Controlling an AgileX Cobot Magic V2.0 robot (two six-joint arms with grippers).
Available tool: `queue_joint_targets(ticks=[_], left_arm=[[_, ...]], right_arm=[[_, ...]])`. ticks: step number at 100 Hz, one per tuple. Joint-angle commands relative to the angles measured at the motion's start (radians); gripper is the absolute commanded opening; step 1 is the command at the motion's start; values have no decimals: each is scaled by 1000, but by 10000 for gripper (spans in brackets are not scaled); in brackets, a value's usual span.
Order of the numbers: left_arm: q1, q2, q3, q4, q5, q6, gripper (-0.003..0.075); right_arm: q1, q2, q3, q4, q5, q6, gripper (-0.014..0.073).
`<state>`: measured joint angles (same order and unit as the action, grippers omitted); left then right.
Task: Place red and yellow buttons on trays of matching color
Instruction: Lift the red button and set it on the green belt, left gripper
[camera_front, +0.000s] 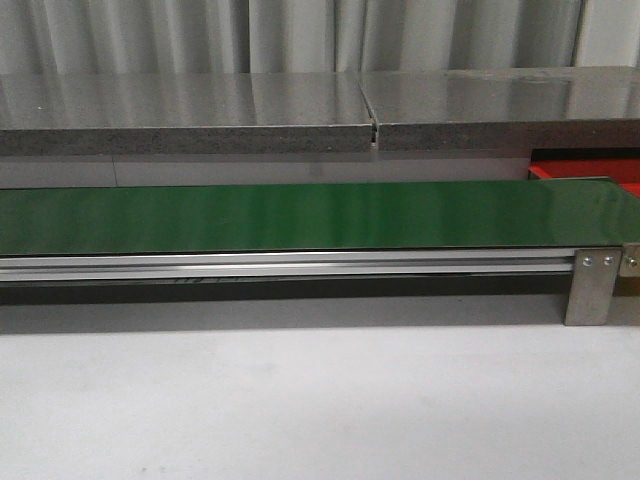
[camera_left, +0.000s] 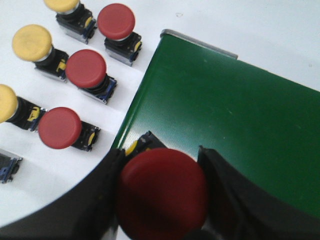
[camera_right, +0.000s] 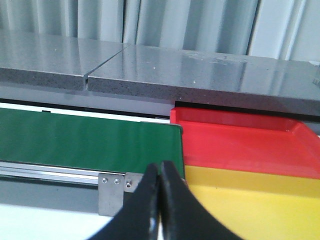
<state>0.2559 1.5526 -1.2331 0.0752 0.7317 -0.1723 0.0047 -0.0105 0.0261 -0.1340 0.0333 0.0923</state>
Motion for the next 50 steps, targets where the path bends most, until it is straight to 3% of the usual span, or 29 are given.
queue_joint_targets(ticks=[1,50], left_arm=[[-10,8,-63,-21,-44,4,-19],[-10,155,-112,-49,-37,4,-19]], right_arm=[[3,-15,-9,-12,-76,-4,-68],[3,-15,-9,-12,-76,-4,-68]])
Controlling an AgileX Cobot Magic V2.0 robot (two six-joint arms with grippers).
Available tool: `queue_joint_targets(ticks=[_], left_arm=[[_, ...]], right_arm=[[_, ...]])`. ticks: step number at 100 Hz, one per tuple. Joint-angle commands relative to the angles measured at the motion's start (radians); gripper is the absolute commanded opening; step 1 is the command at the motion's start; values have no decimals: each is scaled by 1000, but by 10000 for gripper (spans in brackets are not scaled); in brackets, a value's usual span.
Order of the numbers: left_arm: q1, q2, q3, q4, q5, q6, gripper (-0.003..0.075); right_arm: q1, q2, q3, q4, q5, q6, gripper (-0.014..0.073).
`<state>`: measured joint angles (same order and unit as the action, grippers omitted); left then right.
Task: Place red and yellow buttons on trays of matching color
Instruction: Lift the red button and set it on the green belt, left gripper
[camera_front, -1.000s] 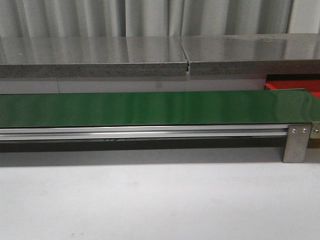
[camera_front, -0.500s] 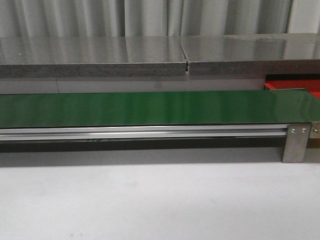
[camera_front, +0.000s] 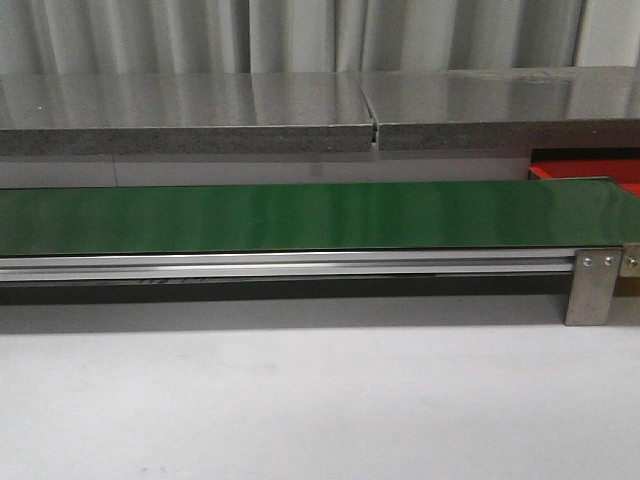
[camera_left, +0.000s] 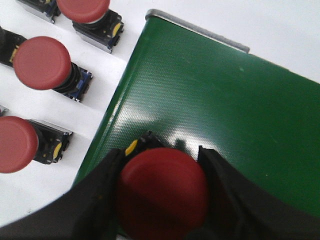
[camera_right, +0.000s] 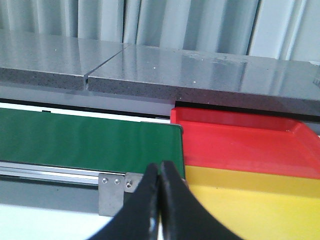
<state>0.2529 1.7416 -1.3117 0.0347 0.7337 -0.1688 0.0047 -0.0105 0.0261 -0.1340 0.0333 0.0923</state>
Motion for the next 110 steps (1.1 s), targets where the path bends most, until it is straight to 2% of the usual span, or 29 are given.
queue_joint_targets(ticks=[1,14,21,28,43,47,52,88,110], left_arm=[[-7,-34,-33,-8,-36,0,-19],[-7,-33,-36,-8,-30,0,-12],[-7,-33,-36,-10,-29,0,43],[-7,-33,-36,-10,-27,2,160],[-7,-33,-36,-35,-30,28,536],[-7,-33,-38,-35,-31,28,608],[-7,-33,-45,-35,-31,28,654],[-7,-92,-127,-35,-20,46,662],[14,-174,-95,-24,-48,39,662]], right_arm=[[3,-15,-9,-12,-76,-4,-68],[3,-15,-9,-12,-76,-4,-68],[3,-15,-9,-12,-76,-4,-68],[3,-15,-9,-12,-76,-4,-68],[3,-15,-9,-12,-76,-4,-68],[3,-15,-9,-12,-76,-4,-68],[3,-15,-9,-12,-76,-4,-68],[3,-15,-9,-12,-76,-4,-68],[3,-15,-9,-12,-76,-4,-68]])
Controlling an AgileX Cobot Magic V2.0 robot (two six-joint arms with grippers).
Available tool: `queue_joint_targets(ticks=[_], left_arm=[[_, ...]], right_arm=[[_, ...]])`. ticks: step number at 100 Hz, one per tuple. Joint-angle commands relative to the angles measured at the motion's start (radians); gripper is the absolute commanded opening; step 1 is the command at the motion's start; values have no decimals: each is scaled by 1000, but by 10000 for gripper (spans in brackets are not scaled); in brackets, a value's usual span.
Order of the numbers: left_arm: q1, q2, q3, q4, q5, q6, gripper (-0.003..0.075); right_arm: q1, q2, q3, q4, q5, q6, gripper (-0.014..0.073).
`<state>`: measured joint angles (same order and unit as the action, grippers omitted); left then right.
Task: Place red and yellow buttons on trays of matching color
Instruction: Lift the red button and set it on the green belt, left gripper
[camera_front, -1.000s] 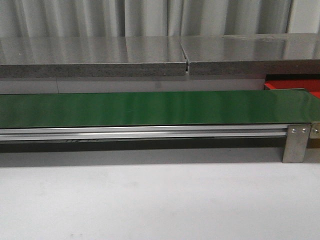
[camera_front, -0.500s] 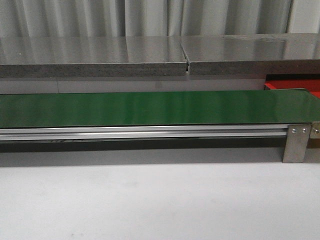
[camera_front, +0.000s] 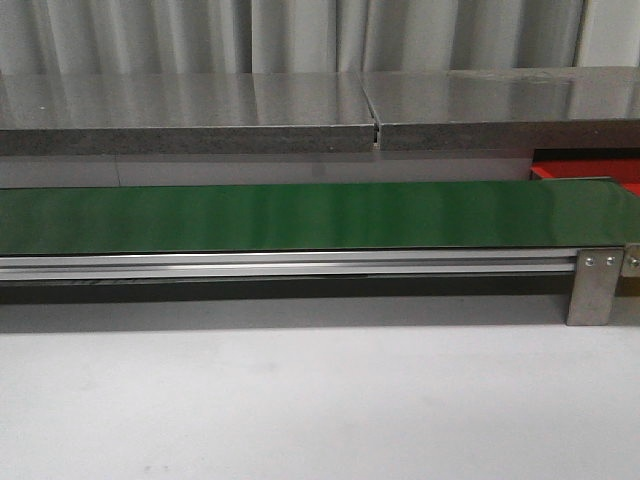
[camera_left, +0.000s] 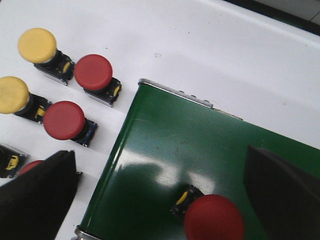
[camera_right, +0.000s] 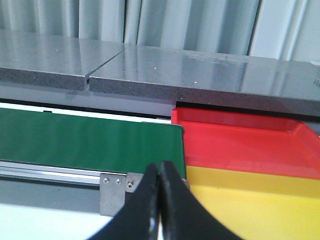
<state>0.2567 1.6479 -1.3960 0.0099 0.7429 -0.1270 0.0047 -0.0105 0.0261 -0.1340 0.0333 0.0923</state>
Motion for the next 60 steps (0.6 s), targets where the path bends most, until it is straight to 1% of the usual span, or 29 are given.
queue_joint_targets(ticks=[1,16,32,47,56,60], left_arm=[[15,-84,-6,1,-61,-6,662],[62,-173,58,8,-77,-25,662],[159,-252,145,58,-88,-33,662],[266,-286,244,136,-141,-187,662],[315,-288,301,161,-172,-232,662],[337,-288,338,161,-209,-237,662]], right_arm=[[3,-15,-9,-12,-76,-4,-68],[3,-15,-9,-12,-76,-4,-68],[3,-15,-9,-12,-76,-4,-68],[3,-15,-9,-12,-76,-4,-68],[3,-15,-9,-12,-76,-4,-68],[3,-15,-9,-12,-76,-4,-68]])
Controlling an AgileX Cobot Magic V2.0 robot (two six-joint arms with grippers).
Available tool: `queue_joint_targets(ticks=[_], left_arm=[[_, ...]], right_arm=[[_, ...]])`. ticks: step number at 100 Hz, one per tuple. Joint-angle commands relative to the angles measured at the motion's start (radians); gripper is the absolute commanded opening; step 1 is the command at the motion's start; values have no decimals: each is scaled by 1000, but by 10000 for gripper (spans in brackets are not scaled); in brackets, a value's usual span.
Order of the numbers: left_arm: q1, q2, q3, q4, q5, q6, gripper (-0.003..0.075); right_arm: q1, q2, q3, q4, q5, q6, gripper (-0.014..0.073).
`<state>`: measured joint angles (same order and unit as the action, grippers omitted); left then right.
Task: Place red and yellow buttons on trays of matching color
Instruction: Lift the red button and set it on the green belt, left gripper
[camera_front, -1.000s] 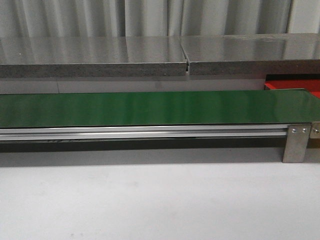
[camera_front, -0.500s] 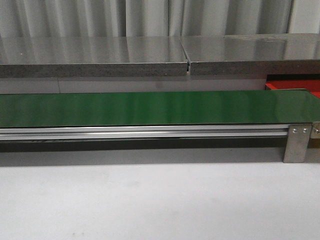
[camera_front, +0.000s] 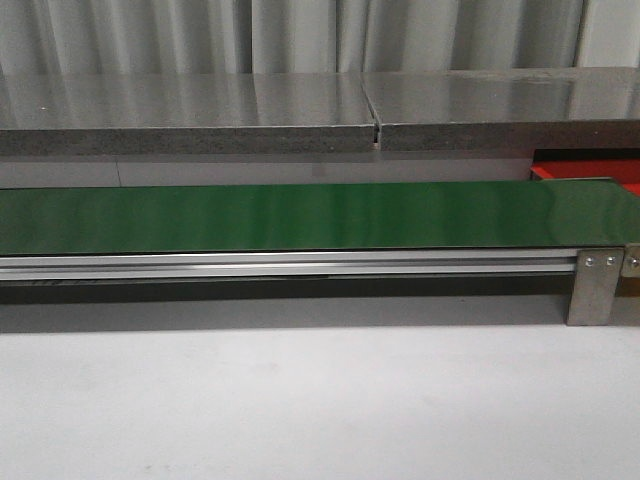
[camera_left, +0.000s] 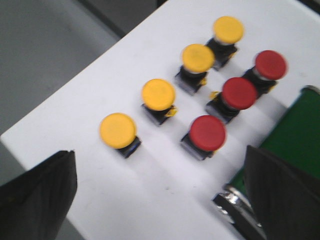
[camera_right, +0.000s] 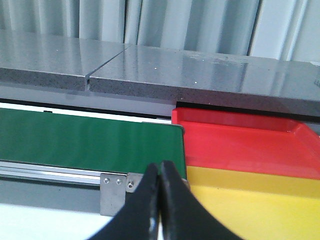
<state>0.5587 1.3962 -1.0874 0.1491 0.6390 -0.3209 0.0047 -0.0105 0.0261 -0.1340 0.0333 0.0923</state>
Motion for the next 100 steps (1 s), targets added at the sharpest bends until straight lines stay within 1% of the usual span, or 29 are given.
queue_joint_targets(ticks=[1,9,15,49,57,72,92,100], left_arm=[[38,-36,29,22,-111,-43,662],[56,-31,87,22,-183,-43,662],[58,-19,105,22,-211,-43,662],[70,138,110,29,-270,-45,662],[79,172,110,42,-272,-64,662],[104,210,110,47,-286,-68,660],[118,238,110,41,-373,-68,649],[118,252,93,41,-378,-68,649]], right_arm=[[3,-15,-9,-12,-76,-4,-68],[3,-15,-9,-12,-76,-4,-68],[3,-15,-9,-12,-76,-4,-68],[3,-15,-9,-12,-76,-4,-68],[3,-15,-9,-12,-76,-4,-68],[3,-15,-9,-12,-76,-4,-68],[3,-15,-9,-12,-76,-4,-68],[3,-15,-9,-12,-76,-4,-68]])
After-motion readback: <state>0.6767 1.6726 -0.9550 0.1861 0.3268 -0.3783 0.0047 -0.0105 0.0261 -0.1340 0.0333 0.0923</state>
